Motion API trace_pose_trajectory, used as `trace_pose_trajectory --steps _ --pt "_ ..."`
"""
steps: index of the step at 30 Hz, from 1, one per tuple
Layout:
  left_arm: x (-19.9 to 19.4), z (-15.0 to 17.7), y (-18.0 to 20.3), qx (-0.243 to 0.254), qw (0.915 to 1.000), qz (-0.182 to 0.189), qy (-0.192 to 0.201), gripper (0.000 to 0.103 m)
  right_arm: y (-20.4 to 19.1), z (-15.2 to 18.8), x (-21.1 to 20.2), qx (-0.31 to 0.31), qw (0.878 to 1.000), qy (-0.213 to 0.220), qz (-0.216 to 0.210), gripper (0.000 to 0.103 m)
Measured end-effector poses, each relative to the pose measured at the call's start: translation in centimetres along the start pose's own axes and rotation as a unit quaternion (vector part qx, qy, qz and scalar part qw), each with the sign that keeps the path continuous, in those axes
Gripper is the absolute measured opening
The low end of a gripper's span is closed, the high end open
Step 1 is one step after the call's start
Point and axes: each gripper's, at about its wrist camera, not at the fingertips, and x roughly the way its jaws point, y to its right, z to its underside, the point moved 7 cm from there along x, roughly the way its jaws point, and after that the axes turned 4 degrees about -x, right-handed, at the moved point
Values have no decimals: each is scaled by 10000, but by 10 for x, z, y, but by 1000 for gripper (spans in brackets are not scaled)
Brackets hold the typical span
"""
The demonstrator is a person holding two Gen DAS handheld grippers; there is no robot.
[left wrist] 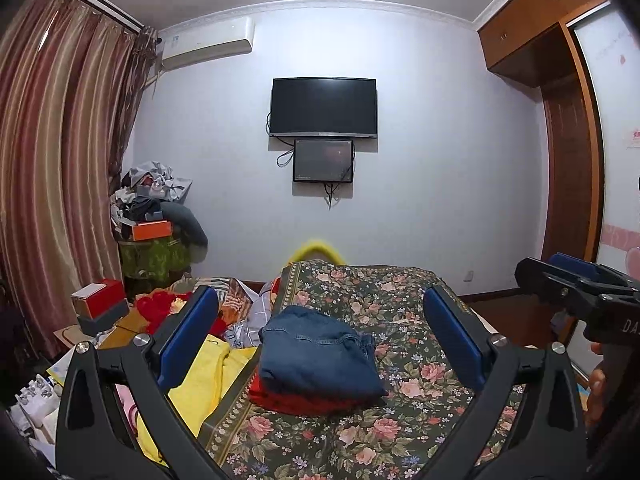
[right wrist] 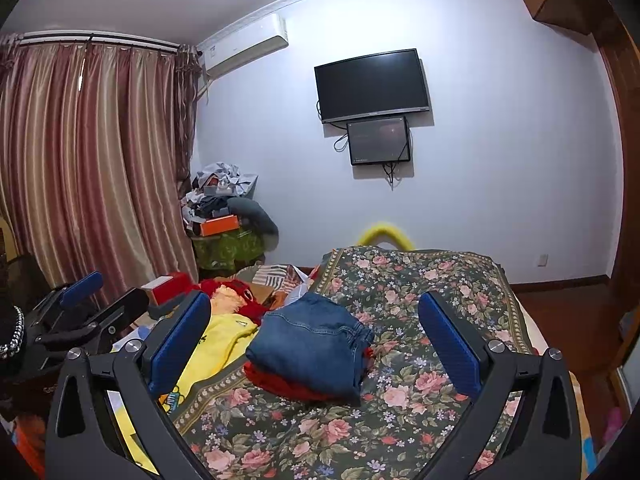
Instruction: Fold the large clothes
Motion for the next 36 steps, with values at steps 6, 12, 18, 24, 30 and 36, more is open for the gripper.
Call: trace_pose_trajectory --steps 6,12,18,24,30,36 --pt "4 2 1 39 10000 1 -44 103 -1 2 2 -15 10000 -47 -20 103" --pt "4 4 1 31 10000 7 -59 103 -1 3 2 -16 10000 -74 -19 103" --pt "6 5 1 11 10000 32 -89 103 -1 3 2 -8 10000 -87 -19 103" --pt "7 5 0 14 9999 47 -91 103 -2 3 2 -9 10000 -88 -20 103" --pt "7 5 -1 3 9999 54 -101 103 -2 4 2 -36 9999 -104 -10 103" --pt "8 7 0 -2 9999 47 -117 103 -1 4 2 -41 9999 -115 -13 103"
